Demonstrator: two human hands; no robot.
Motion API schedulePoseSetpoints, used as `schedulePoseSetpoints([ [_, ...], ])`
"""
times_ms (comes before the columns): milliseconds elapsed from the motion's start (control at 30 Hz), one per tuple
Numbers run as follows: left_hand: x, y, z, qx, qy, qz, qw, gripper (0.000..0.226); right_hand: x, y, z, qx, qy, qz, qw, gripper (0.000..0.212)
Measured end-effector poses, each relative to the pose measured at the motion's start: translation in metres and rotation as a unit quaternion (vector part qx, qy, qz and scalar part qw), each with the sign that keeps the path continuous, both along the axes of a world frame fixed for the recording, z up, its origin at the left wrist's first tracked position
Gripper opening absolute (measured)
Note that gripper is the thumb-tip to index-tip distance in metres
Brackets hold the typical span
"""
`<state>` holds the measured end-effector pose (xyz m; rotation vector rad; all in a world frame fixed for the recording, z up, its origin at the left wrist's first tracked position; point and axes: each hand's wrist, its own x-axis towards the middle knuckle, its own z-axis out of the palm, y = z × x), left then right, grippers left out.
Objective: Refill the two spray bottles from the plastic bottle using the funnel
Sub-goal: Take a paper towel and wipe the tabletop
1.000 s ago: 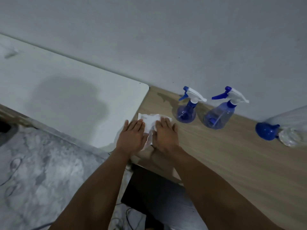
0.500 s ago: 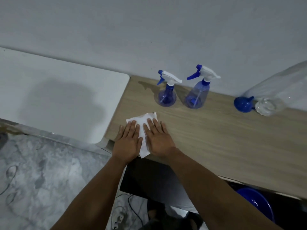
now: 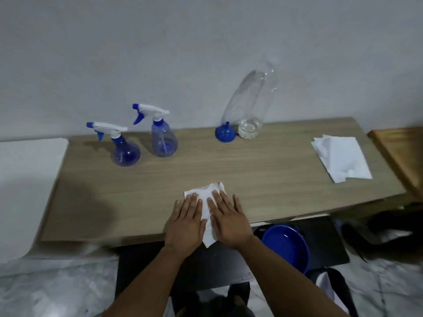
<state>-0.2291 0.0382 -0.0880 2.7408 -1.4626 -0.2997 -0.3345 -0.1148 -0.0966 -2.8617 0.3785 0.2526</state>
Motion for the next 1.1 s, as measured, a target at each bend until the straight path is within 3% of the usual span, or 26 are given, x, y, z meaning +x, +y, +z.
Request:
schedulePoseSetpoints([
  [233, -0.069, -0.156, -0.005, 0.025, 0.006, -0.081, 0.996, 0.067, -0.093, -0.133, 0.001, -0.029, 0.034, -0.108, 0.993, 0.068],
  [433, -0.062, -0.233, -0.009, 0.028, -0.015, -0.073, 0.997, 0.067, -0.086, -0.210, 0.002, -0.019, 0.024, -0.108, 0.994, 0.065],
  [833, 0.006, -0.319, -0.021, 0.019, -0.034, -0.009, 0.999, 0.066, 0.010, -0.299, -0.007, -0.025, 0.010, -0.093, 0.995, 0.061],
  [1100, 0.017, -0.315, -0.010, -0.016, -0.028, 0.001, 0.999, 0.064, 0.029, -0.318, 0.019, 0.068, -0.018, -0.102, 0.992, 0.047],
])
